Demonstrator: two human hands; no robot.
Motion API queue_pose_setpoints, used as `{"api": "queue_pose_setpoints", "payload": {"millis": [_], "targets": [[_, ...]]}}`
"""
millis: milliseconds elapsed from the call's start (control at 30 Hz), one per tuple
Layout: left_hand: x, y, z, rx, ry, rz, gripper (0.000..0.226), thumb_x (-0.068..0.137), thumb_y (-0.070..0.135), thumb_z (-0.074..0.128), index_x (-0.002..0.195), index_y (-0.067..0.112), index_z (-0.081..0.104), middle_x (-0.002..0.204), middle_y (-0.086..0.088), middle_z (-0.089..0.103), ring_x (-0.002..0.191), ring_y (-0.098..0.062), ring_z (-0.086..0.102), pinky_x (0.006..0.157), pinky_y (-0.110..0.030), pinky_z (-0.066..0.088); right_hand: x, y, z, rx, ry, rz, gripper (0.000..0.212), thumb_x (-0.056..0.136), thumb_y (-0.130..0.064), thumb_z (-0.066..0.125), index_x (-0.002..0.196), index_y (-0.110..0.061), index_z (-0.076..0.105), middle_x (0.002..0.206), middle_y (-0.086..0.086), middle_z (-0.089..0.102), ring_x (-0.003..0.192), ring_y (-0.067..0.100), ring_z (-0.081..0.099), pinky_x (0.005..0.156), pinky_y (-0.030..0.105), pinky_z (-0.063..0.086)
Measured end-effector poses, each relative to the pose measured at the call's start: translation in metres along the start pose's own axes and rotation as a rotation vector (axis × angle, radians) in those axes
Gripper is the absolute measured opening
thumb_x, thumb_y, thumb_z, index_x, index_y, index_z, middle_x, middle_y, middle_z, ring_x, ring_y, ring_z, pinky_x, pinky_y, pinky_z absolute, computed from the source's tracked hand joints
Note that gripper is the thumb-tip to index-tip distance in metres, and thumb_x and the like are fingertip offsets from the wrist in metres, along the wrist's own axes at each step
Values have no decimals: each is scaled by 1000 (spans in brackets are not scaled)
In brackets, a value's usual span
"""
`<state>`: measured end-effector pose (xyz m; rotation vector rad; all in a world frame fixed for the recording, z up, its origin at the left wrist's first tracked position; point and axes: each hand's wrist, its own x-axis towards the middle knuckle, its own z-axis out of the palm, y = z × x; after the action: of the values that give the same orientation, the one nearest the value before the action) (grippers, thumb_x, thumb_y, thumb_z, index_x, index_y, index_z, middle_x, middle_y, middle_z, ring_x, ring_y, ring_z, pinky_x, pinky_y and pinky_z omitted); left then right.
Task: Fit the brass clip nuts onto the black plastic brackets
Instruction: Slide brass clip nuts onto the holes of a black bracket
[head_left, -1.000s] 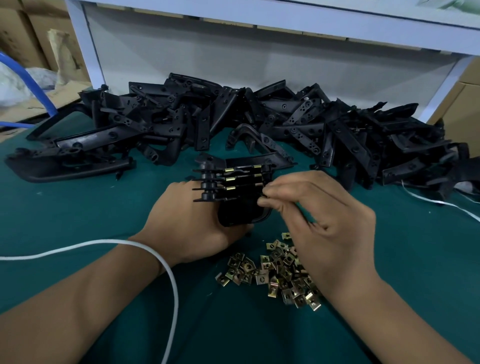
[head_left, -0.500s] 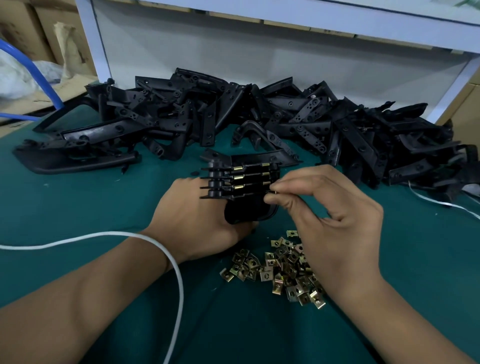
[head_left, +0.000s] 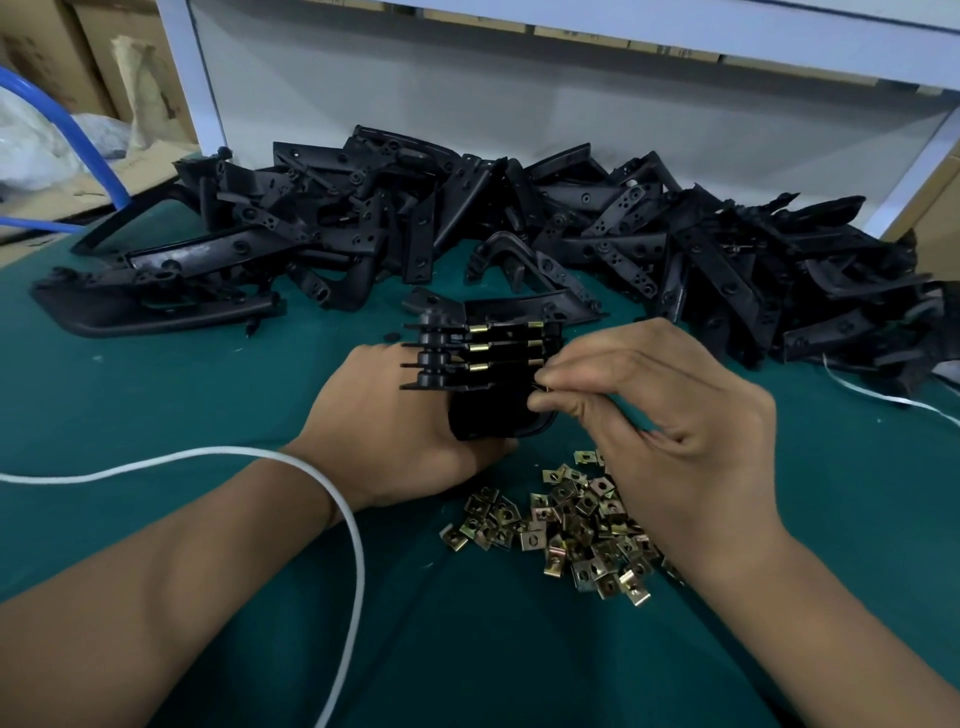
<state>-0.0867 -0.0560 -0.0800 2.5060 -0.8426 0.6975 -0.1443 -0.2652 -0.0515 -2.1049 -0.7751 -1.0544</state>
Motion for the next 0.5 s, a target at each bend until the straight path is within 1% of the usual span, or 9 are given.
{"api": "queue_pose_setpoints", "payload": {"millis": [100, 200, 300, 367, 433, 500], "targets": [[0, -2, -1, -29, -42, -4, 54, 78, 74, 54, 119, 43, 68, 104, 16, 74, 95, -15, 71, 74, -37, 59, 0, -1, 4, 61, 25, 72, 6, 86, -10, 86, 88, -6, 81, 93, 3, 74, 94, 23, 71, 85, 35, 57], [0, -2, 0, -23, -13, 23, 50, 78, 71, 58, 116, 42, 69, 100, 15, 74, 89, -17, 71, 70, -37, 60, 0, -2, 9, 53, 41, 109, 7, 87, -11, 85, 88, -5, 82, 92, 6, 70, 90, 28, 69, 81, 38, 58], [1, -1, -1, 2, -12, 39, 48, 79, 69, 59, 117, 41, 68, 101, 12, 74, 90, -19, 71, 70, -38, 59, -1, -2, 9, -50, 31, 62, 4, 88, -10, 85, 88, -7, 82, 90, 2, 70, 88, 22, 68, 81, 30, 55], [2, 0, -1, 34, -21, 36, 46, 80, 69, 57, 114, 39, 69, 101, 11, 74, 91, -21, 71, 70, -39, 58, -1, -4, 9, -92, 18, 57, 3, 90, -11, 84, 89, -9, 82, 91, -1, 70, 89, 17, 67, 83, 26, 54], [1, 3, -1, 23, -10, 24, 45, 82, 67, 55, 114, 38, 69, 102, 10, 75, 92, -22, 71, 69, -41, 58, -1, -7, 10, -29, 27, 130, 6, 89, -15, 85, 93, -12, 81, 97, -2, 68, 96, 16, 68, 87, 24, 54], [-1, 3, -4, -22, 45, 17, 39, 84, 61, 59, 112, 37, 70, 102, 10, 75, 90, -22, 72, 68, -41, 60, -1, -8, 11, 146, 33, 257, 18, 88, -21, 86, 103, -16, 77, 108, -1, 65, 107, 21, 67, 90, 27, 56]]}}
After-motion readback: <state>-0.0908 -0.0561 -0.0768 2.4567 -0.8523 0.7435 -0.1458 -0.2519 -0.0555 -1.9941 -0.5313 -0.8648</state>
